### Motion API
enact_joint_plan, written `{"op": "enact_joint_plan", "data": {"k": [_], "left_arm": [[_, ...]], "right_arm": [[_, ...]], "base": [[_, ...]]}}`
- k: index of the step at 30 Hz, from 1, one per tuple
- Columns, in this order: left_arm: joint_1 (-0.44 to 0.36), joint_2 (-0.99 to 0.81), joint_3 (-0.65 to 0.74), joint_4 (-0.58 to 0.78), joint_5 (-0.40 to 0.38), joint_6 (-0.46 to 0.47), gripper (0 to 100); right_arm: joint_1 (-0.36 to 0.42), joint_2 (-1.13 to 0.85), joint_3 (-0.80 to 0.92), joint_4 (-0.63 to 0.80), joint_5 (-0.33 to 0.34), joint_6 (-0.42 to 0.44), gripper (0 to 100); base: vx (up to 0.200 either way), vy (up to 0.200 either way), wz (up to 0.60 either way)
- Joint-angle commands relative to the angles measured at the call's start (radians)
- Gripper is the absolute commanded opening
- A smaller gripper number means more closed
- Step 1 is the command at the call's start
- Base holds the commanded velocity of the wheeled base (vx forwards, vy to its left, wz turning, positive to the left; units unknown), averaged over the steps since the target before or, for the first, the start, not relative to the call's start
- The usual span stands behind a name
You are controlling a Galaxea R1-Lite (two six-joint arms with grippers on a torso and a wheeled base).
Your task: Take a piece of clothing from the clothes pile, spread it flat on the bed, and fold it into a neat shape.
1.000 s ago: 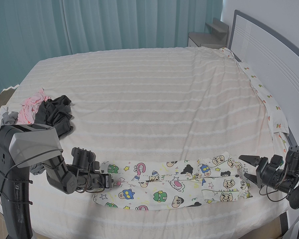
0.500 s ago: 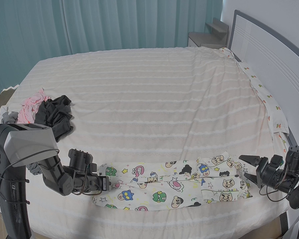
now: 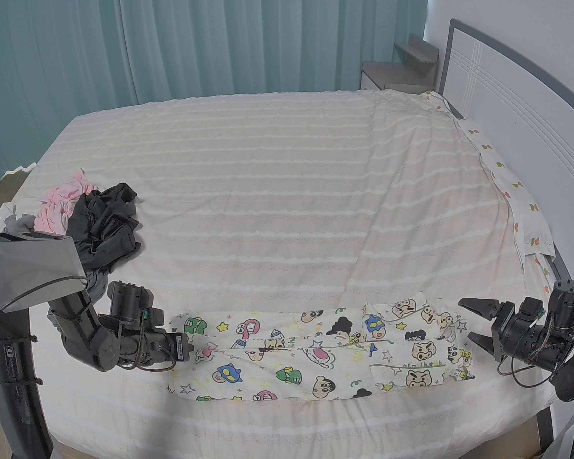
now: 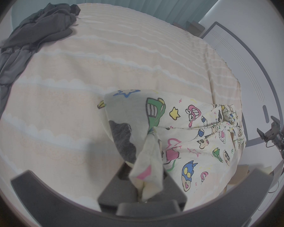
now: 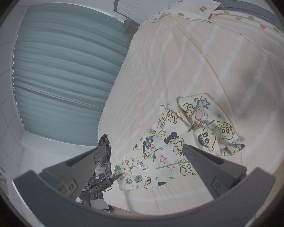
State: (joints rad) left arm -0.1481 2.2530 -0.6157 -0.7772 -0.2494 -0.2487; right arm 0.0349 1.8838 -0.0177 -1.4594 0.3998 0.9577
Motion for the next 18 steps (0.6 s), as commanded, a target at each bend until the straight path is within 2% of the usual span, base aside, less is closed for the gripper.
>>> {"op": "enact_joint_plan", "data": {"k": [1, 13, 14, 18], "left_arm": [[0.044, -0.036, 0.025, -0.002, -0.021, 0.000, 0], [0.206, -0.118, 0.077, 0.004, -0.111, 0.002, 0], [0.255, -0.128, 0.082, 0.004, -0.123, 0.012, 0], [0.355, -0.147, 0.085, 0.023, -0.166, 0.043, 0]], "right_arm": [[0.000, 0.001, 0.018, 0.002, 0.001, 0.000, 100], [0.000, 0.001, 0.018, 0.002, 0.001, 0.001, 100], [0.000, 0.001, 0.018, 0.002, 0.001, 0.001, 100], [0.000, 0.003, 0.018, 0.004, 0.001, 0.000, 100]], "base": [[0.000, 0.000, 0.00], [0.000, 0.000, 0.00], [0.000, 0.000, 0.00], [0.000, 0.000, 0.00]]}}
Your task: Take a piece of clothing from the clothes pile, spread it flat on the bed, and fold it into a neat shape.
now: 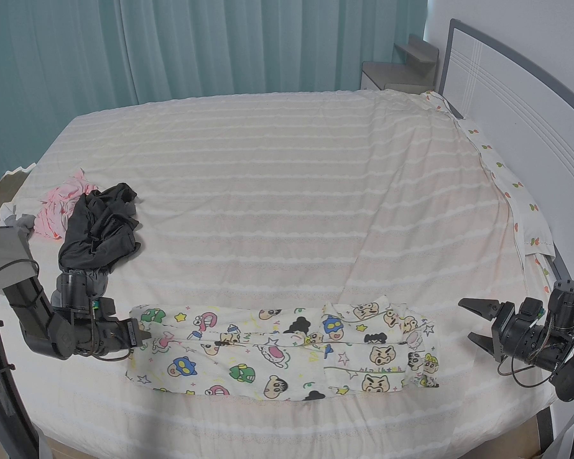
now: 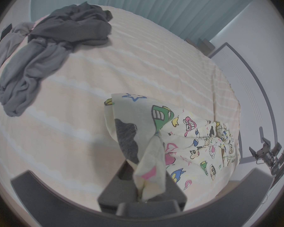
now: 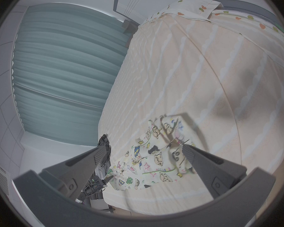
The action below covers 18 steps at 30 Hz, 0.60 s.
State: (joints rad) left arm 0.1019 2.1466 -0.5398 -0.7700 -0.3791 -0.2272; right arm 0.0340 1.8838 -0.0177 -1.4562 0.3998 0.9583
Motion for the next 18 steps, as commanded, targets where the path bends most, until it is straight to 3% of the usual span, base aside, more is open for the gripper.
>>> {"op": "enact_joint_plan", "data": {"k": [1, 10, 18], "left_arm": [[0.125, -0.045, 0.009, 0.023, -0.050, 0.023, 0], [0.343, -0.071, 0.004, 0.064, -0.149, 0.080, 0], [0.458, -0.073, -0.023, 0.066, -0.181, 0.083, 0]], "right_arm": [[0.001, 0.003, 0.018, 0.000, 0.001, 0.000, 100], [0.000, 0.009, 0.018, 0.000, 0.001, 0.000, 100], [0.000, 0.009, 0.018, 0.000, 0.001, 0.000, 100]], "base": [[0.000, 0.000, 0.00], [0.000, 0.000, 0.00], [0.000, 0.000, 0.00]]}}
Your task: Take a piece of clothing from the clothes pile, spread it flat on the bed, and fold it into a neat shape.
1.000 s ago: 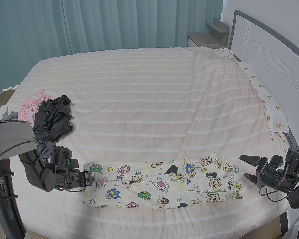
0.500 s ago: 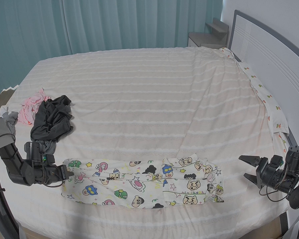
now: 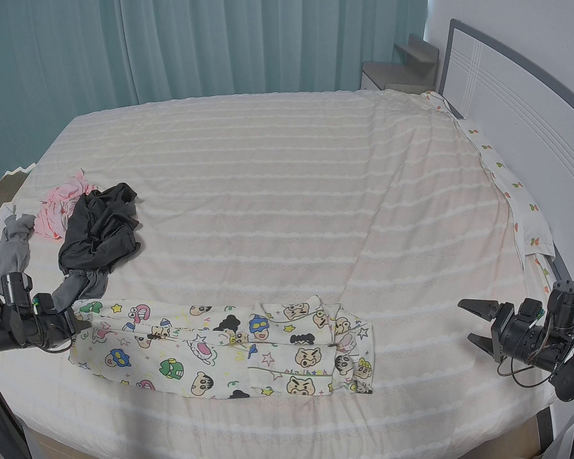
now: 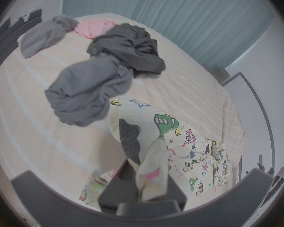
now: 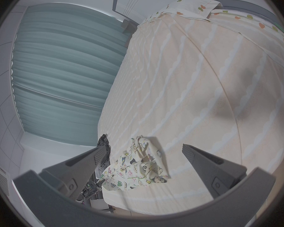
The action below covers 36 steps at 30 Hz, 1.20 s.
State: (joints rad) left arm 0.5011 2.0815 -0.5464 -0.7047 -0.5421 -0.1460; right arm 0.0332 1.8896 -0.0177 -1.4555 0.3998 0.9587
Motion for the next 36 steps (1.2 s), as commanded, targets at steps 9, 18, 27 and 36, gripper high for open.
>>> {"op": "enact_joint_plan", "data": {"k": [9, 18, 27, 36], "left_arm": [[0.134, -0.127, -0.156, 0.283, -0.104, -0.001, 0], [-0.038, -0.285, -0.141, 0.445, 0.004, -0.021, 0], [-0.443, -0.431, -0.155, 0.524, 0.206, -0.251, 0], [-0.906, -0.411, -0.268, 0.534, 0.519, -0.379, 0]], "right_arm": [[-0.003, 0.003, 0.018, -0.002, 0.001, 0.000, 100], [-0.006, 0.017, 0.018, -0.003, 0.001, 0.000, 100], [-0.016, 0.017, 0.018, -0.003, 0.004, 0.000, 100], [-0.019, 0.017, 0.018, -0.005, 0.005, 0.000, 100]], "base": [[0.000, 0.000, 0.00], [0.000, 0.000, 0.00], [0.000, 0.000, 0.00], [0.000, 0.000, 0.00]]}}
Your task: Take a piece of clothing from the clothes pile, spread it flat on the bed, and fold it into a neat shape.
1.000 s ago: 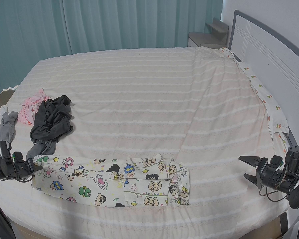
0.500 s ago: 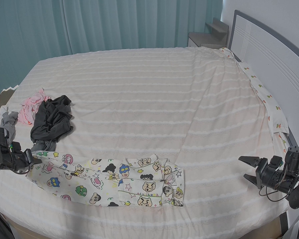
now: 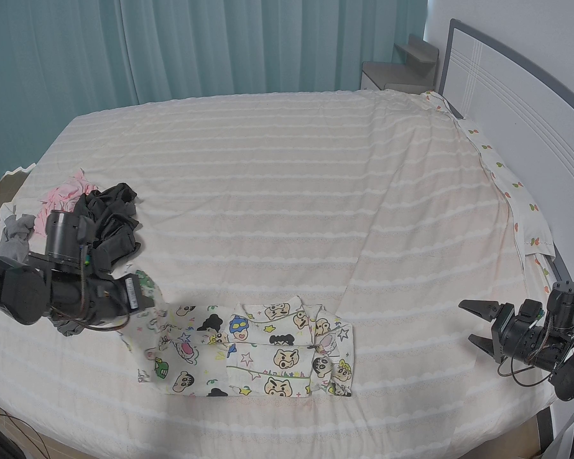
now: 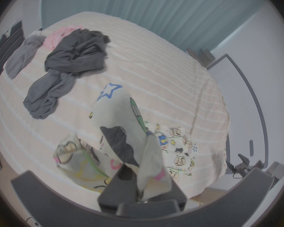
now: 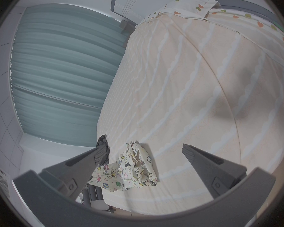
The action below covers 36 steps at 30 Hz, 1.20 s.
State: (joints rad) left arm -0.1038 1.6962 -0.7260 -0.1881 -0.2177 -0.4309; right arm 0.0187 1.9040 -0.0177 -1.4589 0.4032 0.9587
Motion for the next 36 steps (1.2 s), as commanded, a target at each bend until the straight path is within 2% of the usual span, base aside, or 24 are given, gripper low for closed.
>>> {"op": "enact_joint_plan", "data": {"k": [1, 5, 7, 9, 10, 24, 36], "left_arm": [[-0.350, 0.003, -0.116, 0.018, 0.224, -0.098, 0], [-0.473, 0.102, -0.199, 0.015, 0.285, -0.117, 0], [-0.514, 0.148, -0.240, 0.013, 0.310, -0.141, 0], [-0.514, 0.148, -0.240, 0.013, 0.310, -0.141, 0], [-0.548, 0.214, -0.294, 0.012, 0.330, -0.169, 0], [-0.629, 0.347, -0.386, -0.086, 0.322, -0.200, 0], [-0.682, 0.364, -0.408, -0.116, 0.296, -0.286, 0]], "right_arm": [[-0.005, 0.003, 0.018, -0.001, 0.002, 0.000, 100], [-0.005, 0.003, 0.018, -0.001, 0.002, 0.000, 100], [-0.005, 0.003, 0.018, -0.001, 0.002, 0.000, 100], [-0.005, 0.003, 0.018, -0.001, 0.002, 0.000, 100], [-0.005, 0.003, 0.018, -0.001, 0.002, 0.000, 100], [-0.003, 0.003, 0.018, -0.003, 0.002, -0.002, 100], [0.000, 0.003, 0.018, -0.003, 0.002, -0.002, 100]], "base": [[0.000, 0.000, 0.00], [0.000, 0.000, 0.00], [0.000, 0.000, 0.00], [0.000, 0.000, 0.00], [0.000, 0.000, 0.00], [0.000, 0.000, 0.00], [0.000, 0.000, 0.00]]}}
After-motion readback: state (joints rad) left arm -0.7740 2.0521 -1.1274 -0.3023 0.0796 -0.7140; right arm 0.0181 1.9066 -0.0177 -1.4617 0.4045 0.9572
